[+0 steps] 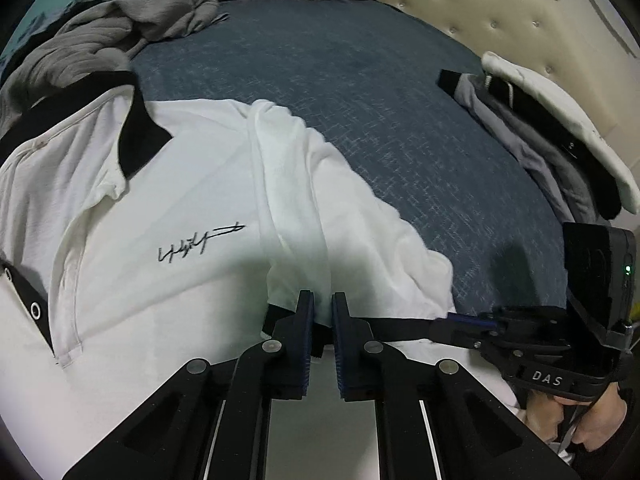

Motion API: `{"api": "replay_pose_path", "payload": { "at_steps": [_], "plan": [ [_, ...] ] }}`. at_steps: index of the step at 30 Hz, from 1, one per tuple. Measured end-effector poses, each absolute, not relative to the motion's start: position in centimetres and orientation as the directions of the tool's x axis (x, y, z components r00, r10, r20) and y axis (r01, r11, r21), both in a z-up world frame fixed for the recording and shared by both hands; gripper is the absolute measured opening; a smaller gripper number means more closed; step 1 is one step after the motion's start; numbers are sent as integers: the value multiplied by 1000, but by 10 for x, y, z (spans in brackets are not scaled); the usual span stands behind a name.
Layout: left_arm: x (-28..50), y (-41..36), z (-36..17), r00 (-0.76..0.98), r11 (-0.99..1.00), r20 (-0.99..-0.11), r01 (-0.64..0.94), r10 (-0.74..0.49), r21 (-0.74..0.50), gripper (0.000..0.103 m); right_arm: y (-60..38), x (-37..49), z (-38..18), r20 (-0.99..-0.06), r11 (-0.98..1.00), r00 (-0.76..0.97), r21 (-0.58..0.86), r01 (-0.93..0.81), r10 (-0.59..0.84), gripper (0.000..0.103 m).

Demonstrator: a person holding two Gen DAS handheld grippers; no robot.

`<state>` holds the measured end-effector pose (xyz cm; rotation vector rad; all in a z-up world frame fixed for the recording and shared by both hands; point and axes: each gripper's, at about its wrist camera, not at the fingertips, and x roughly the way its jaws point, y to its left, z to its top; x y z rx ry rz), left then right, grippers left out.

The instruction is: Fold clothes

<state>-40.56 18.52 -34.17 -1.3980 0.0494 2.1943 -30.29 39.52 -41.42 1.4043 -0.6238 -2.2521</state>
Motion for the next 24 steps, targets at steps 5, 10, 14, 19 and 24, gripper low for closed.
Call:
{"api": "replay_pose_path", "payload": {
  "at_steps": [5, 10, 14, 19, 24],
  "plan": [
    [-409, 170, -333, -360, -865, -817, -402, 450, -299, 52, 395, -302, -414, -720, -811, -406, 575, 105, -563, 5],
    [-416, 148, -330, -394, -872, -785, -321, 478, -370, 52, 397, -301, -415, -718, -809, -406, 578, 103, -565, 5],
    [-425, 127, -337, -411, -862, -758, -232, 506, -450, 52, 396, -301, -415, -717, -807, -405, 581, 102, -567, 5],
    [-434, 118, -353, -394, -868, -776, -154, 492, -472, 50, 395, -300, -415, -718, -809, -406, 579, 102, -565, 5],
    [-438, 132, -363, -339, -858, -788, -181, 514, -481, 25, 394, -300, -415, -719, -811, -407, 576, 103, -563, 5]
  ]
}}
